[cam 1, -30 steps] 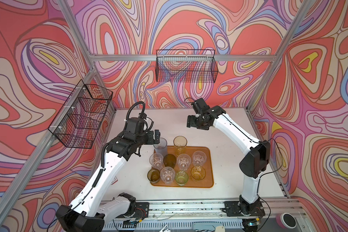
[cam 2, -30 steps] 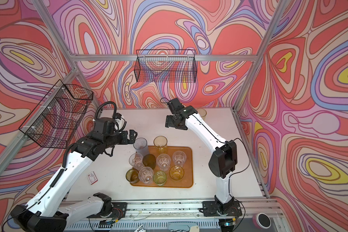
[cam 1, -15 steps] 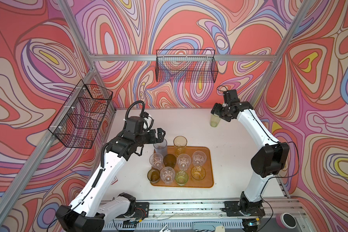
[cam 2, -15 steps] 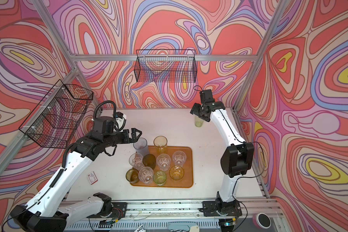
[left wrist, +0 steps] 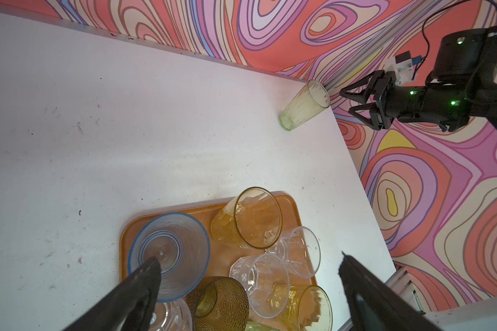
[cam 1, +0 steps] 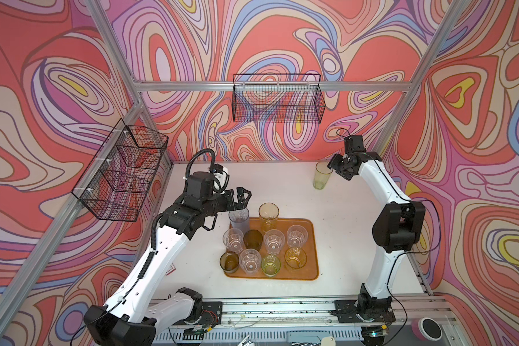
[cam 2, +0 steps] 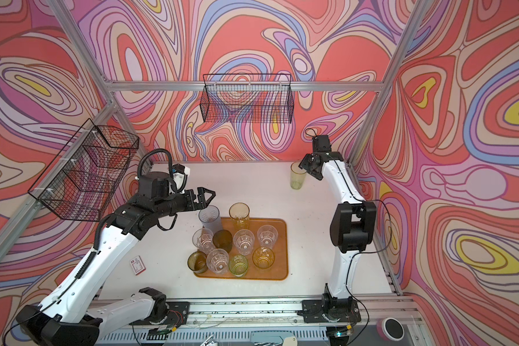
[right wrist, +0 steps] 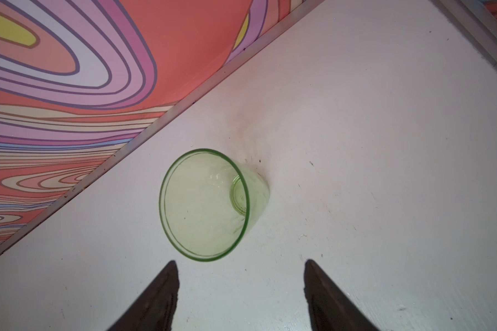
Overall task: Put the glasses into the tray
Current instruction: 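Lower the right gripper onto the pale green glass rim and close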
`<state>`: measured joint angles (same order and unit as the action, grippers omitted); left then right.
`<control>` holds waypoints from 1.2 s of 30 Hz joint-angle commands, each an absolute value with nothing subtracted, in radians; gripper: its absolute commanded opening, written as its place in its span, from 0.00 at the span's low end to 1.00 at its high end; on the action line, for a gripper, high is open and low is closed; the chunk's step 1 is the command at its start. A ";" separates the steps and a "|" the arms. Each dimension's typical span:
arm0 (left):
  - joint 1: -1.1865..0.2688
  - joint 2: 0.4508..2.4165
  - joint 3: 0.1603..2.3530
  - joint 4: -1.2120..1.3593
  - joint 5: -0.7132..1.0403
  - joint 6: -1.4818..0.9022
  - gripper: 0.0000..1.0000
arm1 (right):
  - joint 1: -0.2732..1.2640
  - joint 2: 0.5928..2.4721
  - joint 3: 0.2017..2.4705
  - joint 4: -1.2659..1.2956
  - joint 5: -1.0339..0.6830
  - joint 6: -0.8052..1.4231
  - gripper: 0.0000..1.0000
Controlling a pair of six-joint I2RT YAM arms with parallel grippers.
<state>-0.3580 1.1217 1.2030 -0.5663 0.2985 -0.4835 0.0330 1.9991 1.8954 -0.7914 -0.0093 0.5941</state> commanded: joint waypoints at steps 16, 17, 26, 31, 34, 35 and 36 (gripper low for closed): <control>-0.352 1.116 1.196 -0.552 0.245 -0.494 1.00 | 0.024 2.099 1.938 -0.742 0.038 0.626 0.50; -0.352 1.108 1.192 -0.546 0.233 -0.493 1.00 | 0.025 2.103 1.938 -0.743 0.038 0.627 0.45; -0.353 1.097 1.174 -0.548 0.212 -0.495 1.00 | 0.025 2.132 1.930 -0.748 0.027 0.618 0.34; -0.352 1.103 1.175 -0.561 0.212 -0.495 1.00 | 0.024 2.136 1.930 -0.770 0.022 0.604 0.27; -0.352 1.094 1.162 -0.558 0.196 -0.498 1.00 | 0.025 2.123 1.911 -0.770 0.028 0.597 0.21; -0.353 1.093 1.158 -0.558 0.189 -0.501 1.00 | 0.024 2.122 1.907 -0.770 0.027 0.593 0.21; -0.352 1.094 1.154 -0.558 0.179 -0.504 1.00 | 0.024 2.119 1.902 -0.767 0.022 0.589 0.21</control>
